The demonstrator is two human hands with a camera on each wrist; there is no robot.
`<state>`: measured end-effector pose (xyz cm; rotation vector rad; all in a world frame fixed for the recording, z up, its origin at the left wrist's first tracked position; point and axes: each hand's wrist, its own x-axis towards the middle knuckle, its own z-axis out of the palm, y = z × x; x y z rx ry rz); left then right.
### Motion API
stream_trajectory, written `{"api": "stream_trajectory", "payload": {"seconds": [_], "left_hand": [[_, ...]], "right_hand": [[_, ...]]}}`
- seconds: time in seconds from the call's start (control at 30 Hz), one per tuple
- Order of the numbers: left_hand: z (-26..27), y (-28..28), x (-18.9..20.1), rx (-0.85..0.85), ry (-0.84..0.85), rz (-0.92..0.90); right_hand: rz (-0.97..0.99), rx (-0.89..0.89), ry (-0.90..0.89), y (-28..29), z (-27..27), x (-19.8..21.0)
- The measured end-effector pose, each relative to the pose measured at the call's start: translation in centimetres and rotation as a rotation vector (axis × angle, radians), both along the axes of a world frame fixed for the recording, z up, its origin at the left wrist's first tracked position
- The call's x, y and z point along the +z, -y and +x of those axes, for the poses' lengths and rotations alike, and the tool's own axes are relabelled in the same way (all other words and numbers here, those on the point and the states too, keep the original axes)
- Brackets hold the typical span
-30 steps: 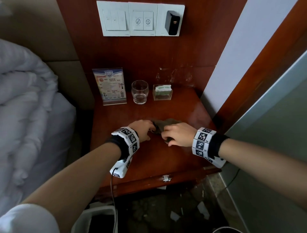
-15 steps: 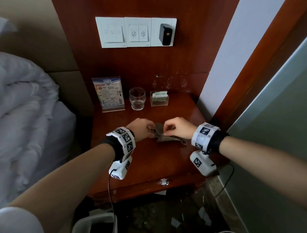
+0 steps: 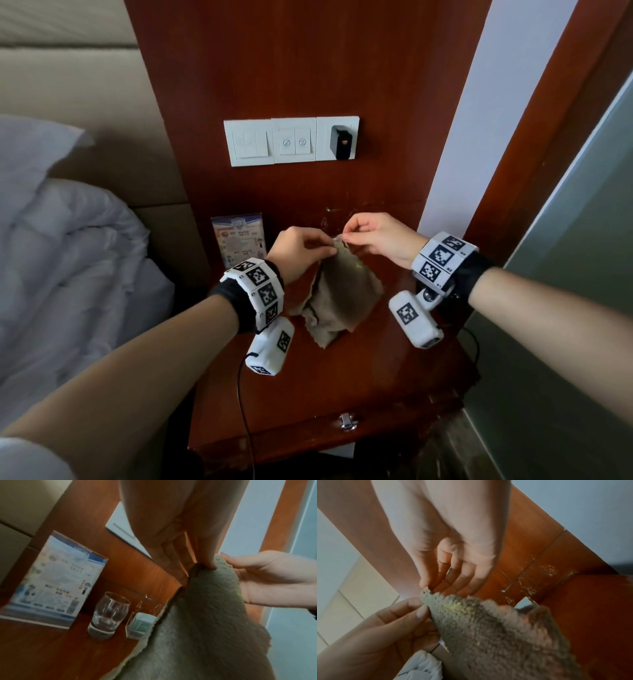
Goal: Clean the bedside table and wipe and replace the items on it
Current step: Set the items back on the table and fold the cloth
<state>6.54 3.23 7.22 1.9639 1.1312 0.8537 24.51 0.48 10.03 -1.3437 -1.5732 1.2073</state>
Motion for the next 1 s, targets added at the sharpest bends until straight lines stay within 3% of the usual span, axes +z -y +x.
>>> {"api": "stream_trajectory", "payload": {"seconds": [0.17, 0.4, 0.6, 0.73, 1.0], "left_hand": [[-0.8, -0.4, 2.4, -0.033, 0.013, 0.114], [-2.5, -0.9, 4.5, 0.029, 0.140, 0.087], [-4.1, -1.0, 4.4, 0.126, 0.203, 0.055], [-4.7, -1.1, 3.9, 0.152, 0.338, -0.028], [-1.8, -2.0, 2.9, 0.141, 0.229, -0.048]], "right_hand": [[0.079, 0.031, 0.073, -0.4, -0.8, 2.1], [0.130, 0.162, 0.574, -1.6, 0.3, 2.1], [0.191, 0.109, 0.521, -1.8, 0.4, 4.6], [0.220, 0.086, 0.453, -2.5, 0.3, 5.8], [0.281, 0.011, 0.673, -3.9, 2.0, 5.9]]}}
